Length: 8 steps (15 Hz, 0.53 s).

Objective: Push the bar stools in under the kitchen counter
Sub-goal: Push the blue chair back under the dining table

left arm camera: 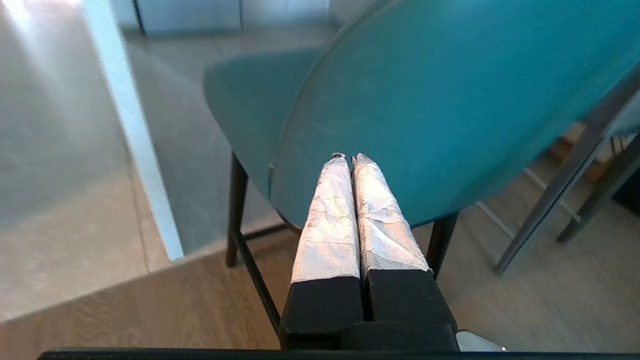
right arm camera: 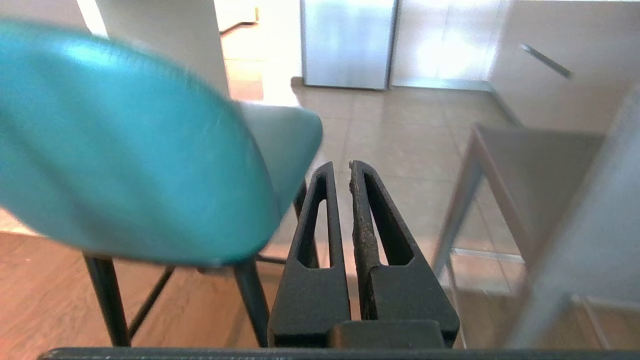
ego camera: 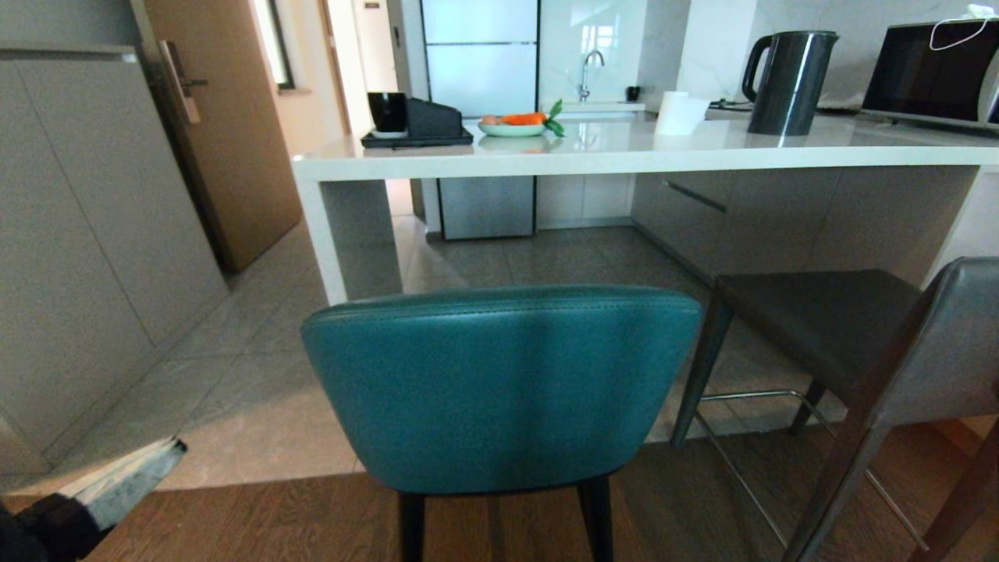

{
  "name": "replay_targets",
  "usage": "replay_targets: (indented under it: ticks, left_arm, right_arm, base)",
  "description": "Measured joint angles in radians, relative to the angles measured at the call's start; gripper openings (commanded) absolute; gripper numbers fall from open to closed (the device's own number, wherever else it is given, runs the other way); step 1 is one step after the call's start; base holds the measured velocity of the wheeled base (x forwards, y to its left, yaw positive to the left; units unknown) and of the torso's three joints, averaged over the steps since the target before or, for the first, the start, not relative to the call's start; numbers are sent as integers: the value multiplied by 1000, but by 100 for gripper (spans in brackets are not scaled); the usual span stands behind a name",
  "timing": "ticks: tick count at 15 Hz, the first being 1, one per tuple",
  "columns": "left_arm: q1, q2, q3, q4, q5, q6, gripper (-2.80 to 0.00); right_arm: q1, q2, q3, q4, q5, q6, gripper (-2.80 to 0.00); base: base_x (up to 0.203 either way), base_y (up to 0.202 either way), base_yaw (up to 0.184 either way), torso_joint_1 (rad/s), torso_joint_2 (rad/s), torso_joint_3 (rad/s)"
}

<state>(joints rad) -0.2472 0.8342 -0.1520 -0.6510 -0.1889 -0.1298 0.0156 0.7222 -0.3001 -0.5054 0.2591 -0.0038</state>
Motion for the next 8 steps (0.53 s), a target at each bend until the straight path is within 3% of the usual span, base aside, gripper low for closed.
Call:
replay_targets:
  ticks: [4,6,8]
  left_arm:
    - [42,480,62,-495,-28,-3,-280]
    - [163,655,78,-707,-110,-5,-280]
    - [286,754,79,-840,-231,-9,-280]
  right_arm:
    - [23,250,22,-279,3,0,-280]
    - [32,346,22,-383,2,-1,-280]
    - [73,416,20,-447,1,-1,-280]
  base:
    - [0,0,0,0,0,0]
    - [0,0,0,0,0,0]
    - [0,0,0,0,0,0]
